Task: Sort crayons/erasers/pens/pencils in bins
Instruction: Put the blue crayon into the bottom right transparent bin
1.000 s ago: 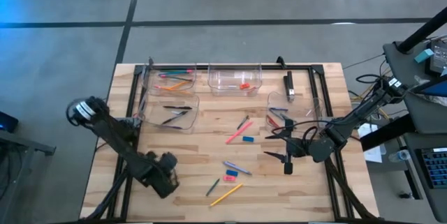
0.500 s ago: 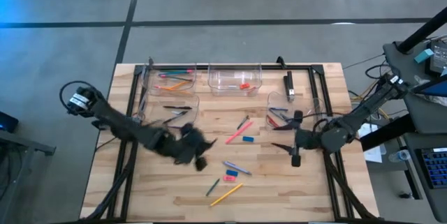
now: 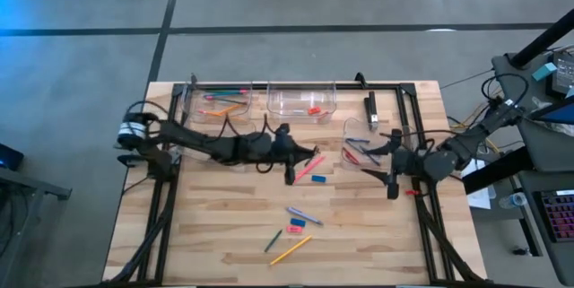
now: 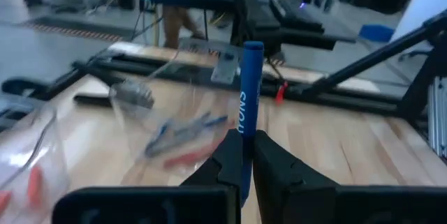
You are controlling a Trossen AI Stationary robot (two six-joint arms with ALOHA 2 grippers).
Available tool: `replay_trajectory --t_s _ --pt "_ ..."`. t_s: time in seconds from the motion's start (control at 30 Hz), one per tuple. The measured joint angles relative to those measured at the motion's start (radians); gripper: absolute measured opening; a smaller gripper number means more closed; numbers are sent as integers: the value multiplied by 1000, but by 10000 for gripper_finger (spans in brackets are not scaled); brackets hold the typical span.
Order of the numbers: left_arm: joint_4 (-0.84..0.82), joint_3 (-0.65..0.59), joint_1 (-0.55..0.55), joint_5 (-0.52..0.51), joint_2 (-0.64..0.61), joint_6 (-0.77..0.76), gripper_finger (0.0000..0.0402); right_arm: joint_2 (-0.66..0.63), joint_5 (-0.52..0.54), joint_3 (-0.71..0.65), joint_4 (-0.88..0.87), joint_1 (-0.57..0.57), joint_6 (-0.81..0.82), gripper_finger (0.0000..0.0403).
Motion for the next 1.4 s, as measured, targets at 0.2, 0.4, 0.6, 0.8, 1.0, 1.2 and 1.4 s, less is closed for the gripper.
replay_trajectory --t_s 0.2,0.4,0.6,0.8,1.0,1.2,1.4 --pt "164 56 40 174 103 50 0 26 -288 -44 207 -179 -96 228" --pt "151 89 56 228 100 77 0 120 -590 -51 245 -479 -91 228" --pt "112 104 56 246 81 98 0 223 -875 -52 331 -721 -76 228" --pt "94 104 55 243 81 97 0 325 -933 -55 479 -794 -69 228" --pt "69 97 54 219 81 97 0 375 -1093 -34 484 -802 -69 229" --pt "8 95 55 168 81 96 0 404 -1103 -33 501 -802 -61 247" --pt "9 95 54 169 81 96 0 447 -1101 -33 647 -802 -46 252"
